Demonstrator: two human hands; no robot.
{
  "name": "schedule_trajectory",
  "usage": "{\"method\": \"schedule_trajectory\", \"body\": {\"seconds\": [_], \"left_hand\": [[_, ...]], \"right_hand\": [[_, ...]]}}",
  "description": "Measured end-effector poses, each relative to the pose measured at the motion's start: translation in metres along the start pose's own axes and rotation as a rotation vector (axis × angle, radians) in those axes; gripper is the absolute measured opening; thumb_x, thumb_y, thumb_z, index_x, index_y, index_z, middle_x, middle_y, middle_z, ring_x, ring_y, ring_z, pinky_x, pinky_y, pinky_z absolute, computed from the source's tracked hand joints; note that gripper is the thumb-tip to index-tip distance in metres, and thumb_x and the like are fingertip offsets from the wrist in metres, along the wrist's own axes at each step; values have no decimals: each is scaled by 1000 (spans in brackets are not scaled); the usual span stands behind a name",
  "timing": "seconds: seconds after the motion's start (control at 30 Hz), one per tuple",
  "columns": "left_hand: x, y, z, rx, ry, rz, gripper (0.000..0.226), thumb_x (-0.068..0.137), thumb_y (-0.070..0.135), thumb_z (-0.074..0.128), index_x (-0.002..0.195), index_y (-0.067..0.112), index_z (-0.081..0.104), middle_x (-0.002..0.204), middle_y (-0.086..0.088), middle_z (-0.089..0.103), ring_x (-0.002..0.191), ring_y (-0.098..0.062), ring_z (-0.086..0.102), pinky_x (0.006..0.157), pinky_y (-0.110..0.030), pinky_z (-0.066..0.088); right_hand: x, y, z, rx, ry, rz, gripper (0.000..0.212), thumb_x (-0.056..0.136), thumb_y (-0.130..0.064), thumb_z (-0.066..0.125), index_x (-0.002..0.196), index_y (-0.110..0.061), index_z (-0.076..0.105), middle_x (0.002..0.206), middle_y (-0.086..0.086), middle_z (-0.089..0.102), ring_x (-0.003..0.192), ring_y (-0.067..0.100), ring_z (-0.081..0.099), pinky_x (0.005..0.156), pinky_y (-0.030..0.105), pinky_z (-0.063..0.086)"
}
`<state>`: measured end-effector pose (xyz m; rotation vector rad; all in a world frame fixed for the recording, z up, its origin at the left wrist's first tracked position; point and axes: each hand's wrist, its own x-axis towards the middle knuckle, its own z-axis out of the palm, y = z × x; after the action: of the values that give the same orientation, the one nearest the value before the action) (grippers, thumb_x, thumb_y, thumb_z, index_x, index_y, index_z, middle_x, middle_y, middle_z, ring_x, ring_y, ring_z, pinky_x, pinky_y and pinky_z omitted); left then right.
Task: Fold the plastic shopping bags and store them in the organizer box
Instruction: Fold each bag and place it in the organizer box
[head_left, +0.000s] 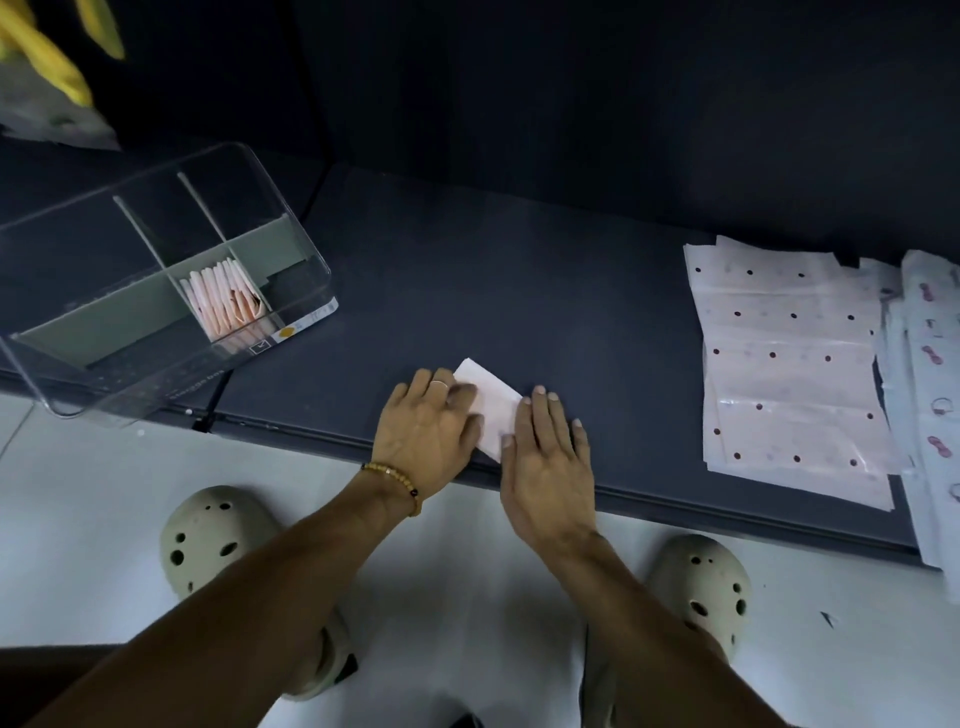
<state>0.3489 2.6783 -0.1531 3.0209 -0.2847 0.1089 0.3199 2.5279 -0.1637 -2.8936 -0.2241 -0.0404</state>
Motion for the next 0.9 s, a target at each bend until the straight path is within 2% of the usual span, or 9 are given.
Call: {"method": "schedule_trajectory", "body": {"seconds": [0.1, 0.17, 0.23, 0.27, 0.33, 0.5, 0.63, 0.77, 0.9], "left_hand": [[-2, -1, 1, 11, 36, 67, 32, 81, 26, 65, 108, 9, 67, 105, -10, 64, 93, -29, 58, 76, -41, 48], [2, 1, 3, -3, -4, 253, 45, 79, 19, 66, 123, 7, 61, 124, -9, 61, 116, -29, 55, 97, -43, 44], [10, 5, 7, -84, -144, 408, 64, 83, 18, 65, 141, 6, 42, 148, -9, 41, 140, -23, 33, 118, -35, 14], [14, 5, 9, -120, -207, 420, 70, 86, 20, 63, 147, 8, 30, 155, -7, 27, 145, -18, 19, 117, -27, -2], [19, 0, 14, -127, -243, 424, 67, 95, 23, 48, 151, 12, 12, 159, -1, 7, 144, -8, -4, 113, -19, -14], [21, -27, 15, -91, -237, 382, 55, 101, 23, 28, 151, 15, 8, 159, 4, 2, 144, -8, -5, 118, -25, -5], [22, -61, 11, -41, -234, 247, 55, 99, 31, 17, 152, 18, 7, 159, 6, 3, 144, -7, -5, 118, -29, -3], [29, -69, 3, -90, -303, 138, 61, 100, 32, 33, 152, 19, 4, 160, 6, 0, 146, -7, -3, 118, -30, -3], [36, -36, -1, -234, -199, 158, 56, 97, 22, 41, 150, 18, 23, 157, 1, 22, 145, -15, 17, 116, -29, 11]], "right_hand": [[-2, 2, 8, 6, -53, 34, 53, 101, -27, 38, 147, -2, 34, 157, 13, 26, 147, 25, 20, 117, 48, 13], [-2, 0, 9, -2, -79, 38, 56, 102, -32, 30, 150, -4, 27, 159, 11, 19, 148, 23, 13, 118, 46, 5], [-2, 1, 8, -20, -97, 39, 60, 101, -37, 18, 151, -5, 24, 160, 11, 16, 148, 22, 10, 118, 44, 3], [-2, 1, 8, -23, -91, 40, 62, 99, -38, 16, 150, -4, 26, 159, 12, 19, 148, 23, 13, 118, 44, 5], [-2, 3, 7, -19, -96, 28, 63, 99, -39, 17, 150, -4, 28, 158, 12, 20, 148, 23, 15, 118, 44, 7], [-2, 8, 7, -18, -124, 10, 60, 101, -37, 32, 151, -4, 24, 160, 11, 15, 149, 22, 10, 119, 44, 4], [0, 10, 6, -27, -176, -5, 62, 102, -40, 24, 154, -8, 10, 162, 7, 1, 149, 18, -4, 118, 39, -9], [-1, 9, 5, -2, -168, -6, 62, 102, -40, 24, 154, -8, 10, 162, 7, 1, 149, 19, -4, 117, 39, -10], [0, 10, 1, 23, -167, -19, 61, 102, -38, 28, 153, -7, 16, 161, 8, 7, 149, 21, 2, 118, 41, -4]]}}
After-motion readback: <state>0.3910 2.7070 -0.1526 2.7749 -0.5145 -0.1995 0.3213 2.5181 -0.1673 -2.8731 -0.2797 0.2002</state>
